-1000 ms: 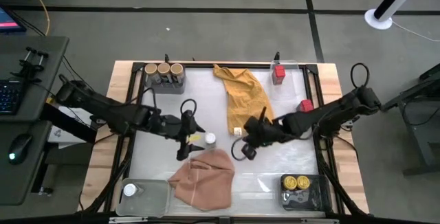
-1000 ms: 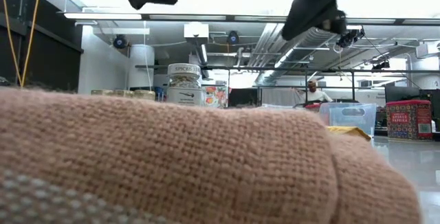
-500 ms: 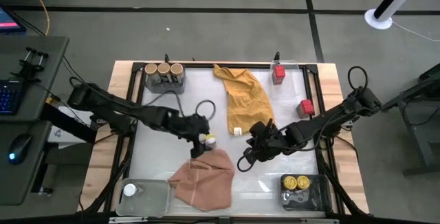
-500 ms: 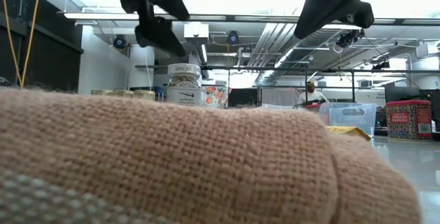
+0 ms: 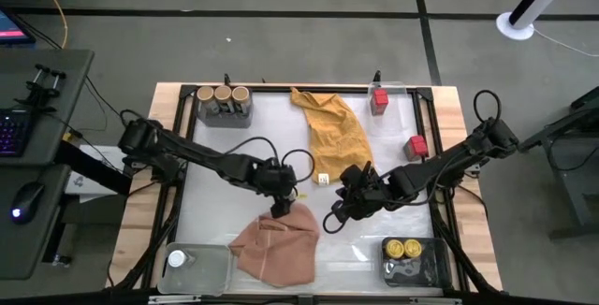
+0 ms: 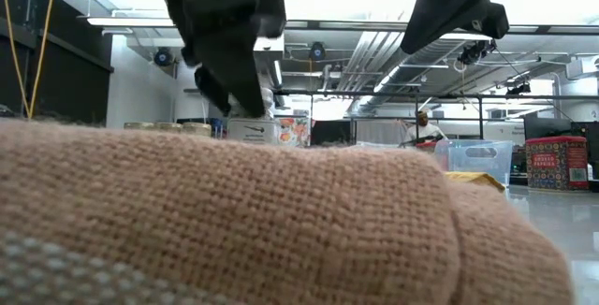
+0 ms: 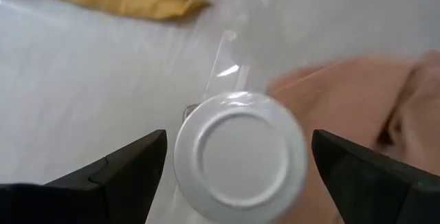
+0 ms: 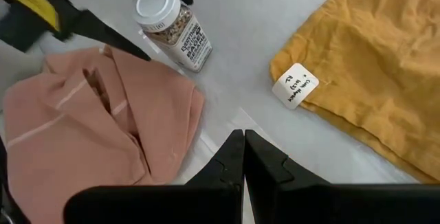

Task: Sort spices by type
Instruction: Put the white seasoning bottle into the gray bin

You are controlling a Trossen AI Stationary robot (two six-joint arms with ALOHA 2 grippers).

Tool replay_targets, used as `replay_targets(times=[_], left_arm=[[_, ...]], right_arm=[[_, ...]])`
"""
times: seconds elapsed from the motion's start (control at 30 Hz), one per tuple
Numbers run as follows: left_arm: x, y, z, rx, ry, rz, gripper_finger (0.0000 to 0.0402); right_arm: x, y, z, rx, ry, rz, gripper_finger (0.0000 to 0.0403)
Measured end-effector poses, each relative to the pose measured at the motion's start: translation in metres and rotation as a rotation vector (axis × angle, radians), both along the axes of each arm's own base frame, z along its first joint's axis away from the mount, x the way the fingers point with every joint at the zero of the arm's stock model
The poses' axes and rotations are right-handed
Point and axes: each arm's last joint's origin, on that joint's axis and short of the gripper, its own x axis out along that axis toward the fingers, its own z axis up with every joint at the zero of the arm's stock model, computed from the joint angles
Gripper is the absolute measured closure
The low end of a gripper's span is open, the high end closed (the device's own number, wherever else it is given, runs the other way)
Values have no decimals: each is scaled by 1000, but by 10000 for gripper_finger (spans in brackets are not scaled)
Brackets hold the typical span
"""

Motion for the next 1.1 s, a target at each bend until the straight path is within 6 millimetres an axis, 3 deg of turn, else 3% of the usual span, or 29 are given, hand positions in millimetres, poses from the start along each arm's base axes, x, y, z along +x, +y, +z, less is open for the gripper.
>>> replay_targets(times=[0.17, 0.3, 0.4, 0.57, 0.67, 0.73, 0.87, 0.97, 1.1], left_arm=[[5, -1, -12, 2, 20, -1, 51], [9, -2, -10, 2, -29, -12, 71], [7, -1, -11, 18, -1, -8, 113], [4, 0, -12, 29, 31, -8, 232], [3, 1, -6, 10, 13, -19, 239], [1, 1, 8, 14, -25, -44, 239], [-13, -4, 54, 36, -162, -174, 239], [-41, -16, 86, 3, -221, -314, 239], [-93, -45, 117, -9, -231, -449, 239]], right_arm=[[-1, 0, 0, -6, 8, 3, 403], [-1, 0, -1, -9, 13, 5, 403], [-1, 0, -1, -9, 15, 5, 403], [-1, -1, -1, -11, 15, 5, 403], [-1, -1, -1, -18, 17, 14, 403], [-1, -1, -1, -21, 18, 17, 403], [-1, -1, -1, -27, 18, 17, 403], [-1, -1, -1, -37, 19, 23, 403], [-1, -2, -1, -51, 18, 29, 403]])
